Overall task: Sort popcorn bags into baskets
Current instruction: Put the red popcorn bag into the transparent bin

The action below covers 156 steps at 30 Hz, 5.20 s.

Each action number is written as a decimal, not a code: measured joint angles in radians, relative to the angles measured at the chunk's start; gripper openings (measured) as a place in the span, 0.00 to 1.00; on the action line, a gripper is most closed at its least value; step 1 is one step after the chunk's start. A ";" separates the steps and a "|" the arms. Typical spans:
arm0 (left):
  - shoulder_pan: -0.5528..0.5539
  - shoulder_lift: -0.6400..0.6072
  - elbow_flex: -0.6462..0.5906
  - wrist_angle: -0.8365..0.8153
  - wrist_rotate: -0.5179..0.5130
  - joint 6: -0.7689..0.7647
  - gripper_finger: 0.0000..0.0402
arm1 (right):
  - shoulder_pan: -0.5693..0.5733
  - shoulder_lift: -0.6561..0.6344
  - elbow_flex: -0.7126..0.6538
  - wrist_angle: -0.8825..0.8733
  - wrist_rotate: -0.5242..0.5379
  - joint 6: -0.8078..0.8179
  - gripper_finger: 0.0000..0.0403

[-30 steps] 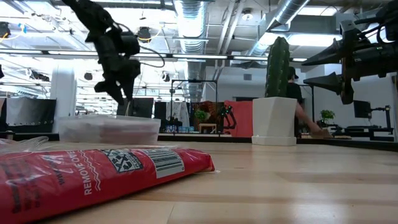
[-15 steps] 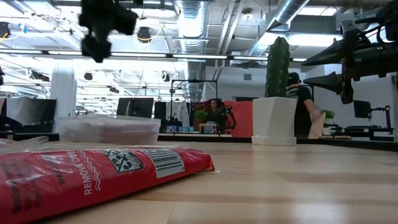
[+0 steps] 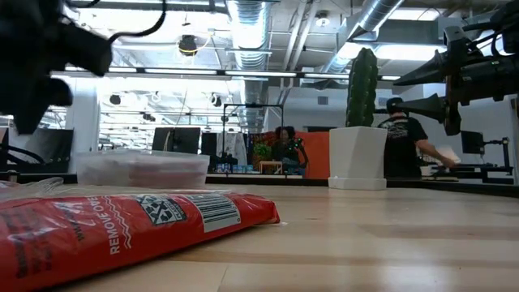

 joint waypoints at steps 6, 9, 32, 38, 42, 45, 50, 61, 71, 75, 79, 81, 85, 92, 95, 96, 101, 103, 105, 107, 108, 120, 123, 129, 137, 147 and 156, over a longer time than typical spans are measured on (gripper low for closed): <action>-0.065 0.002 -0.127 0.130 0.001 -0.042 0.59 | 0.000 0.000 0.000 0.000 0.000 0.019 0.65; -0.084 0.002 -0.186 0.188 0.000 -0.068 0.59 | 0.000 0.000 0.000 0.000 0.000 0.020 0.65; -0.146 0.015 -0.336 0.354 0.052 -0.150 0.04 | 0.000 0.000 0.000 0.002 0.001 0.021 0.65; -0.143 0.016 -0.322 0.432 0.014 -0.328 0.02 | 0.000 0.000 0.000 0.002 0.002 0.020 0.65; -0.129 0.018 -0.266 0.425 -0.077 -0.422 0.01 | 0.000 0.000 0.000 0.002 0.003 0.019 0.65; -0.099 0.017 -0.212 0.431 -0.122 -0.453 0.01 | 0.000 0.000 0.000 0.002 0.004 0.019 0.65; -0.011 0.017 -0.117 0.431 -0.139 -0.447 0.01 | 0.000 0.000 0.000 0.002 0.004 0.019 0.65; 0.363 0.016 0.114 0.363 -0.058 -0.173 0.00 | 0.000 0.000 0.000 0.002 0.004 0.015 0.65; 0.856 0.016 0.308 0.118 0.046 0.258 0.00 | 0.000 0.000 0.000 0.002 0.009 0.000 0.65; 1.039 0.015 0.340 0.088 0.058 0.393 0.00 | 0.000 0.000 0.000 0.001 0.009 0.000 0.65; 1.201 0.027 0.342 0.080 0.060 0.480 0.00 | 0.000 0.000 0.000 0.002 0.025 -0.001 0.65; 1.266 0.051 0.342 0.077 0.058 0.520 0.00 | 0.000 0.000 0.000 0.002 0.025 -0.003 0.65; 1.358 0.121 0.342 0.083 0.059 0.587 0.00 | 0.000 0.000 0.000 0.002 0.025 -0.003 0.65; 1.418 0.284 0.399 0.042 0.011 0.685 0.01 | 0.000 0.000 0.000 0.002 0.024 0.000 0.65; 1.423 0.345 0.456 0.036 0.002 0.720 0.01 | 0.000 0.000 0.000 0.002 0.024 0.000 0.65; 1.425 0.364 0.482 0.032 -0.001 0.733 0.01 | 0.000 0.000 0.000 0.002 0.024 0.000 0.65; 1.424 0.456 0.611 -0.105 -0.094 0.839 0.01 | 0.000 0.000 0.000 0.002 0.024 0.000 0.65; 1.424 0.485 0.643 -0.155 -0.126 0.866 0.01 | 0.000 0.000 0.000 0.002 0.024 0.000 0.65; 1.425 0.505 0.647 -0.179 -0.133 0.884 0.01 | 0.000 0.000 0.000 0.002 0.024 0.000 0.65; 1.425 0.522 0.647 -0.187 -0.132 0.885 0.01 | 0.000 0.000 0.000 0.002 0.024 0.000 0.65; 1.425 0.529 0.647 -0.184 -0.129 0.881 0.01 | 0.000 0.000 0.000 0.002 0.023 0.000 0.65; 1.467 0.545 0.597 -0.172 -0.086 0.899 0.02 | 0.000 0.000 0.000 0.002 0.022 0.000 0.65; 1.473 0.545 0.556 -0.177 -0.074 0.901 0.04 | 0.000 0.000 0.000 0.002 0.022 0.000 0.65; 1.473 0.546 0.528 -0.142 -0.060 0.900 0.07 | 0.000 0.000 0.000 0.002 0.022 -0.008 0.65; 1.468 0.546 0.528 -0.077 -0.055 0.904 0.15 | 0.000 0.000 0.000 0.002 0.022 -0.008 0.65; 1.464 0.545 0.528 -0.157 -0.106 0.966 0.42 | 0.000 0.000 0.000 0.002 0.022 -0.008 0.65; 1.409 0.482 0.612 -0.273 0.010 0.896 0.48 | 0.000 0.000 0.000 0.002 0.022 -0.008 0.65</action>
